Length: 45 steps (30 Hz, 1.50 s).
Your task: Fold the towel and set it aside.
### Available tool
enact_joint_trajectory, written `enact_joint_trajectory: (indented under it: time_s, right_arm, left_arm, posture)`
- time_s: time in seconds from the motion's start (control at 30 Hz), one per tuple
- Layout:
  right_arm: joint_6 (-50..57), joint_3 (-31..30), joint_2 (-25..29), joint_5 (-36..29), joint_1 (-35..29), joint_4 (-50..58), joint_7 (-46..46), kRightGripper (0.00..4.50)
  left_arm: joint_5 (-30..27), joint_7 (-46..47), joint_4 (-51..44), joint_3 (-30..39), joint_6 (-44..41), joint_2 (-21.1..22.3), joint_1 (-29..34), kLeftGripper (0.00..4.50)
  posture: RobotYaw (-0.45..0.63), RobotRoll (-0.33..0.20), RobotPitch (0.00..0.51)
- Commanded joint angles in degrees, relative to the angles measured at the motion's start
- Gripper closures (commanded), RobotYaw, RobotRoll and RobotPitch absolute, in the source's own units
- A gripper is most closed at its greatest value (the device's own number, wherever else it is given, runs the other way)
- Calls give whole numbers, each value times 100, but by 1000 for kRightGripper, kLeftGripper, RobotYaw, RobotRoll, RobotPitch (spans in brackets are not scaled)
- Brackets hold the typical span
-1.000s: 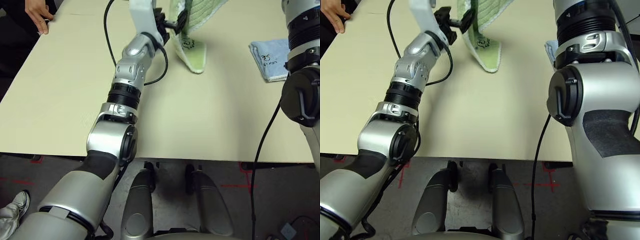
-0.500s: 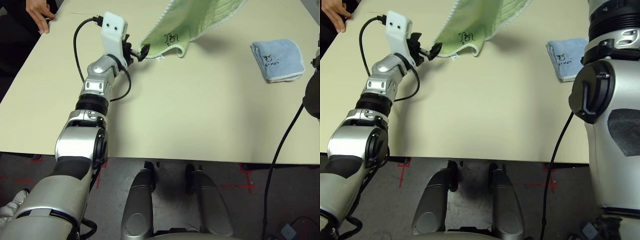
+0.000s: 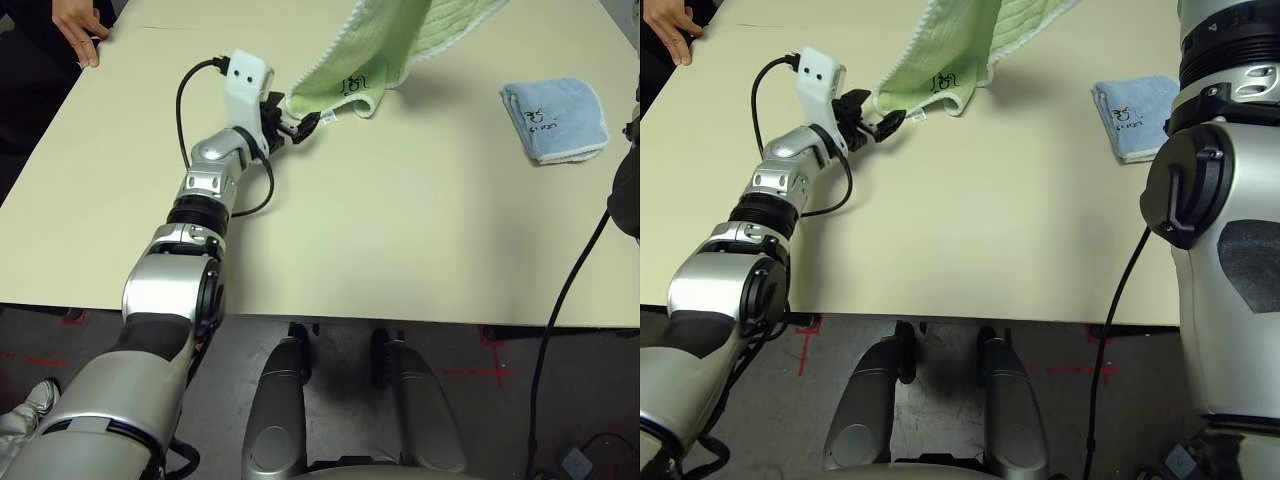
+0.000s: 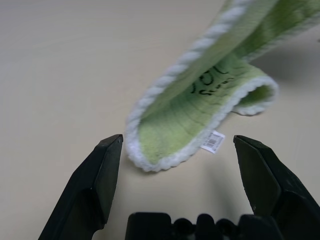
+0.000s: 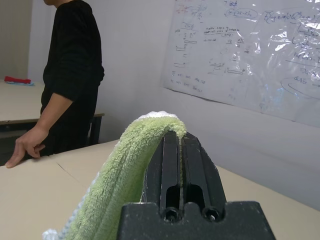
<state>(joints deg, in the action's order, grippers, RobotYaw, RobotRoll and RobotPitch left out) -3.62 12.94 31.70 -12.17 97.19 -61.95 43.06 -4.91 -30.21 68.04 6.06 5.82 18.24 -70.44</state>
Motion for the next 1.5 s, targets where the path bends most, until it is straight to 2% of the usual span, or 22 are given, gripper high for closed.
enact_joint_trajectory:
  time_s: [0.03,0.27,0.33,0.4,0.7,0.73,0.9,1.0,1.07,1.13,1.27,1.37,1.5]
  right_arm:
    - [3,53,31,-82,27,172,71,4480]
    - [34,47,-4,-97,39,207,88,4480]
    - [39,43,-11,-98,38,216,92,4500]
    - [53,42,-16,-106,32,233,98,4500]
    - [115,25,-29,-99,-9,304,104,4500]
    - [122,24,-23,-95,-17,304,102,4500]
    - [107,37,47,-55,-104,229,45,4500]
    - [89,83,146,-44,-254,123,-40,4500]
    - [108,112,299,-21,-475,31,-97,4500]
    - [237,198,518,-62,-884,-81,-108,4500]
    - [1088,327,874,-270,-1808,-55,352,4500]
    - [1696,364,993,-416,-2299,160,729,4500]
    - [2157,337,1112,-400,-2623,140,803,4500]
  left_arm:
    - [-40,266,309,186,-33,-4,-100,0]
    - [-84,207,504,433,-338,-31,-206,0]
    - [-103,175,524,494,-401,-51,-223,368]
    - [-112,130,546,534,-393,-81,-240,940]
    - [-154,121,649,781,-409,-191,-341,4325]
    - [-148,110,652,794,-422,-188,-345,4466]
    - [-166,-7,631,877,-562,-58,-376,4466]
    - [-184,-270,522,917,-666,226,-406,4466]
    - [-242,-540,335,943,-779,551,-489,4466]
    - [-323,-764,-3,977,-939,1085,-694,4466]
    - [-307,-773,-471,933,-1181,1903,-1169,4466]
    - [-239,-877,-606,812,-1264,2231,-1299,4466]
    - [-224,-1208,-587,668,-1545,2397,-1329,4466]
  posture:
    - [-6,0,288]
    - [-10,0,290]
    - [-11,0,291]
    - [-11,0,291]
    - [-25,0,290]
    - [-25,0,290]
    - [-22,0,294]
    - [-22,0,295]
    - [6,0,303]
    - [19,0,306]
    - [71,0,316]
    - [79,0,319]
    - [84,0,327]
